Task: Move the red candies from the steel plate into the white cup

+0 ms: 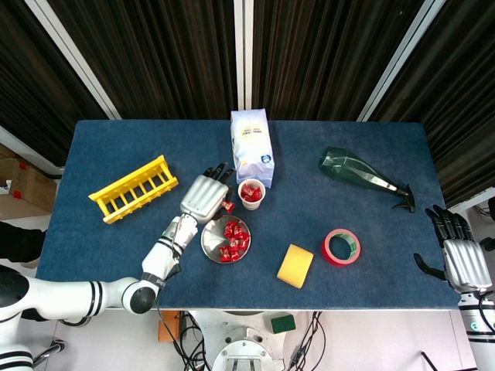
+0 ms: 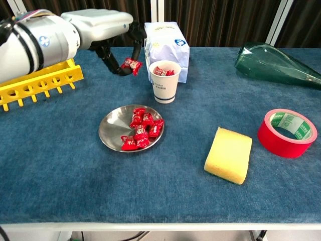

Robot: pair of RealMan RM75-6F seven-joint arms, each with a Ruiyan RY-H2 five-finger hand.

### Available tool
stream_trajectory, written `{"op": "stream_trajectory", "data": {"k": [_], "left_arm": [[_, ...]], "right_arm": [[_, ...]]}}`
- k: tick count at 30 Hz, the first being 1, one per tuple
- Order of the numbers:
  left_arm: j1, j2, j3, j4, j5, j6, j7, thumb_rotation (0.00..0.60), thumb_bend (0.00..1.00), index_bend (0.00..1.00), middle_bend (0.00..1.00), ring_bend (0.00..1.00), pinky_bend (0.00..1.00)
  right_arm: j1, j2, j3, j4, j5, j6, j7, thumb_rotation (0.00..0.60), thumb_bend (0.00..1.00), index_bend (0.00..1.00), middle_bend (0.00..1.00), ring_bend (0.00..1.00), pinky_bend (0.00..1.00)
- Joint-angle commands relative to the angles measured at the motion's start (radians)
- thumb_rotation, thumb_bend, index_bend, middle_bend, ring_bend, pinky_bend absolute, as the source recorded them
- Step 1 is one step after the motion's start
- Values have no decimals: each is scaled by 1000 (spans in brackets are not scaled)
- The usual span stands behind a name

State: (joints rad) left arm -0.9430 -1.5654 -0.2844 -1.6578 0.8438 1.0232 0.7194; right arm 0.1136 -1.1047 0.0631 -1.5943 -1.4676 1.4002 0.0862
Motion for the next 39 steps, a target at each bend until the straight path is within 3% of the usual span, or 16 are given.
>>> {"op": "stream_trajectory", "data": {"k": [1,9,16,19,22,25,30,39], "left_arm": [[-64,-45,-52,71,-71,-10,22,600,300,582,143,30,194],[-173,-172,-85,249,-164,-31,49,600,298,576,154,32,194],[-194,-205,-75,324,-191,-50,28,600,294,543,155,32,194],[-195,-208,-66,333,-182,-52,16,600,290,454,155,32,194],[-194,-204,-60,329,-174,-51,6,600,288,301,155,32,194],[-192,-196,-54,315,-165,-43,1,600,288,236,155,32,194],[-169,-153,-37,236,-150,-6,4,600,287,244,155,32,194],[-71,-24,76,-86,-41,90,10,600,286,321,155,32,194]], "right_arm": [[1,0,0,1,-1,-1,1,600,289,0,0,0,0],[8,0,2,4,9,-20,4,600,288,0,0,0,0],[5,6,5,7,8,-10,22,600,288,0,0,0,0],[6,8,4,6,7,-13,26,600,288,0,0,0,0],[4,8,3,5,3,-7,26,600,289,0,0,0,0],[3,8,3,5,3,-5,25,600,289,0,0,0,0],[3,8,3,6,4,-6,26,600,288,0,0,0,0],[10,3,2,4,10,-21,11,600,288,0,0,0,0]]}}
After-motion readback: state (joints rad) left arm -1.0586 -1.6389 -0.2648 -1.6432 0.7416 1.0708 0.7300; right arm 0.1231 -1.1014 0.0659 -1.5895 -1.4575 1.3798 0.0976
